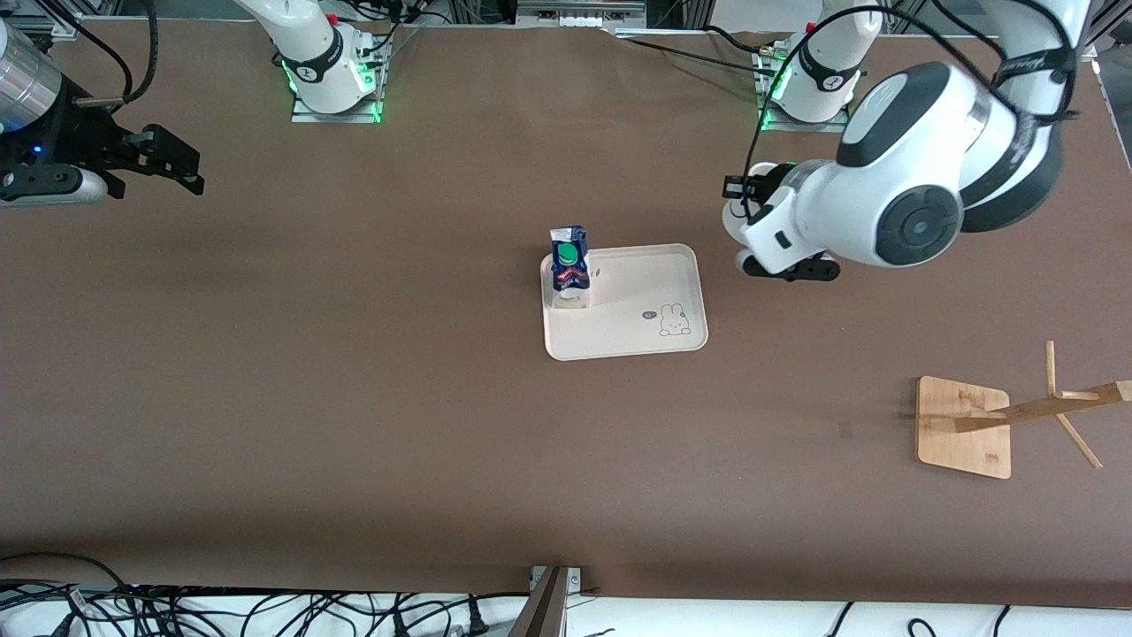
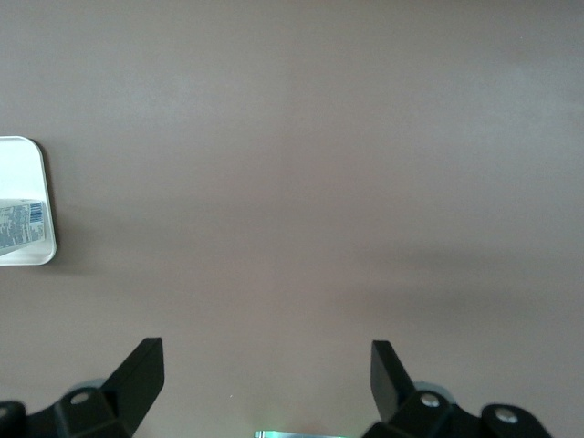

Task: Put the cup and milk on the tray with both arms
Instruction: 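Carry the mug with the left gripper over the tray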

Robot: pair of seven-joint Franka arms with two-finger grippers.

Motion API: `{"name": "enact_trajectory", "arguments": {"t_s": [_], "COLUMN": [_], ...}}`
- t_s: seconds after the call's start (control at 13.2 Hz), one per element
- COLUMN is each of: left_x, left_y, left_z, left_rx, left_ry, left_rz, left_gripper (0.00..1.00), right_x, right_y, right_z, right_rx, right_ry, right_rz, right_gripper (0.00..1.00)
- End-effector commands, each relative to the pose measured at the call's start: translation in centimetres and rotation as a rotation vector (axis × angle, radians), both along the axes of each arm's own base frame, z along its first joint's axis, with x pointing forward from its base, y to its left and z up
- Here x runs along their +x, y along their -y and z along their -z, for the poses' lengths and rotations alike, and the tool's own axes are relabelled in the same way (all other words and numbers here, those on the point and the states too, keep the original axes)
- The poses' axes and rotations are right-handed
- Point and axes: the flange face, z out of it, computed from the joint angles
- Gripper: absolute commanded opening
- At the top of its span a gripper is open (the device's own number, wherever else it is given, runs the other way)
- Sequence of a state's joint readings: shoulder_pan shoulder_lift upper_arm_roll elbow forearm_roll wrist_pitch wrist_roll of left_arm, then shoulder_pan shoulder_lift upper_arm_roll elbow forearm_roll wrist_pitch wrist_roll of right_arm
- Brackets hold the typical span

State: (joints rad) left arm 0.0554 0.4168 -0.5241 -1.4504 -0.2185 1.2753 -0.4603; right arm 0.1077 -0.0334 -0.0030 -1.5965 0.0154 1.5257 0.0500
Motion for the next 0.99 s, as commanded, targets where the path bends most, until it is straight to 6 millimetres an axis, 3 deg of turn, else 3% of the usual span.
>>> {"name": "enact_trajectory", "arguments": {"t_s": [0.0, 0.15, 0.3, 0.53, 0.68, 0.91], "left_x": [1.8, 2.2, 2.7, 1.9, 0.8, 1.0], "left_y": [2.3, 4.1, 5.1, 7.8, 11.1, 10.6], "left_z": [4.7, 8.4, 13.7, 17.0, 20.8, 21.9], "left_rx": [0.044, 0.044, 0.09, 0.13, 0.12, 0.163], "left_ry": [0.0, -0.004, -0.001, -0.001, 0.021, 0.027], "left_rz": [0.036, 0.047, 0.057, 0.041, 0.039, 0.024], "left_gripper": [0.0, 0.0, 0.0, 0.0, 0.0, 0.0], "right_x": [0.2, 0.2, 0.2, 0.2, 0.1, 0.1], "right_y": [-0.2, -0.2, -0.3, -0.3, -0.2, -0.3], "right_z": [-0.4, -0.4, -0.5, -0.4, -0.5, -0.5], "right_rx": [0.008, 0.008, 0.01, 0.008, 0.008, 0.008], "right_ry": [0.009, 0.009, 0.009, 0.006, 0.006, 0.006], "right_rz": [-0.001, -0.001, -0.002, -0.002, -0.001, -0.004], "right_gripper": [1.0, 1.0, 1.0, 1.0, 1.0, 1.0]}}
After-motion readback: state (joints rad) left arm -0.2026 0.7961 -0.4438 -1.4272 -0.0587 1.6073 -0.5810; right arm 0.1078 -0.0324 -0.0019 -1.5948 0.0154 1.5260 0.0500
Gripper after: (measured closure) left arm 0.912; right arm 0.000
